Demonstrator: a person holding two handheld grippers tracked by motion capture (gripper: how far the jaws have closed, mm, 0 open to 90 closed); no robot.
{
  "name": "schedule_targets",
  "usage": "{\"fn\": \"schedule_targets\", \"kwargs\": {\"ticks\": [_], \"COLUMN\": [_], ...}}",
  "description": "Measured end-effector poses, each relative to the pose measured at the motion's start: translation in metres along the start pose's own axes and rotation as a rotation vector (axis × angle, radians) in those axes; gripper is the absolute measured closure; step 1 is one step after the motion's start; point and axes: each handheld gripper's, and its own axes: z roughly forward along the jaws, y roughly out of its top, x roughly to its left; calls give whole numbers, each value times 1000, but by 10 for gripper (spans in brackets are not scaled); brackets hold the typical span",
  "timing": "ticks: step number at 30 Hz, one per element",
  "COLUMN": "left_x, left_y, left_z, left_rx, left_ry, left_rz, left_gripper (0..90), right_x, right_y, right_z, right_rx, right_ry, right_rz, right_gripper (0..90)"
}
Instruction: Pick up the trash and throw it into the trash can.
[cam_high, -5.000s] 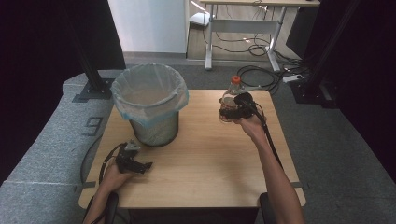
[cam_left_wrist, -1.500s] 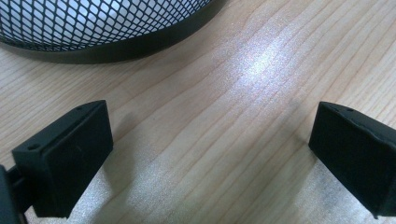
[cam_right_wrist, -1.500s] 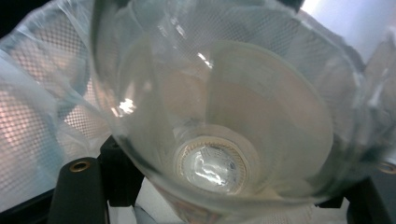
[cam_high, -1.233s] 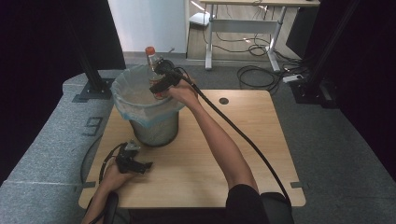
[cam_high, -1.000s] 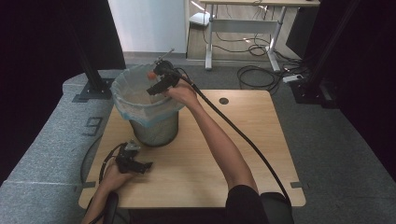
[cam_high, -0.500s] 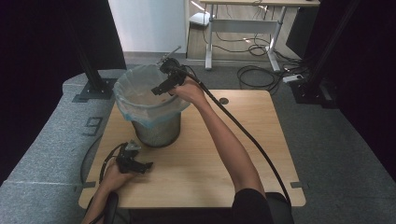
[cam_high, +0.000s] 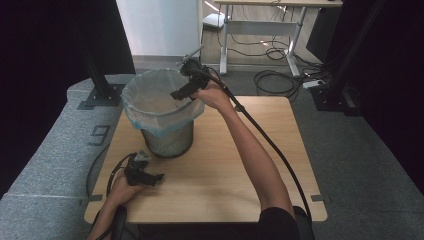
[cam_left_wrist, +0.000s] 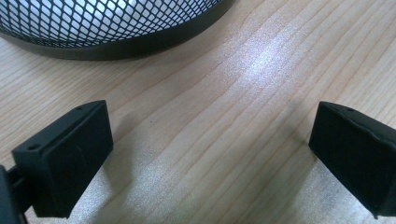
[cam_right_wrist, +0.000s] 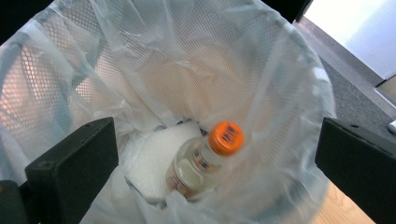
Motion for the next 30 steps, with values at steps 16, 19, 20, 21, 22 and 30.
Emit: {"fn": "schedule_targets", "kwargs": {"ticks": [16, 19, 20, 21, 22, 30], "left_x": [0, 0, 0, 0, 0, 0], "left_y": [0, 0, 0, 0, 0, 0], "left_z": [0, 0, 0, 0, 0, 0], "left_rx": [-1, 0, 0, 0, 0, 0], "left_ry": [0, 0, 0, 0, 0, 1], "left_rz": [-1, 0, 0, -1, -1, -2], "left_gripper": [0, 0, 0, 0, 0, 0], "right_x": [-28, -34, -34, -37, -38, -44], "right_y": [-43, -53, -53, -59, -61, -82], "right_z": [-35, -42, -42, -47, -48, -60], "right_rx": [-19, -30, -30, -34, -35, -46], "right_ry": [-44, -55, -55, -60, -62, -78], "right_rz": [70, 88, 88, 102, 103, 115], "right_gripper": [0, 0, 0, 0, 0, 0]}}
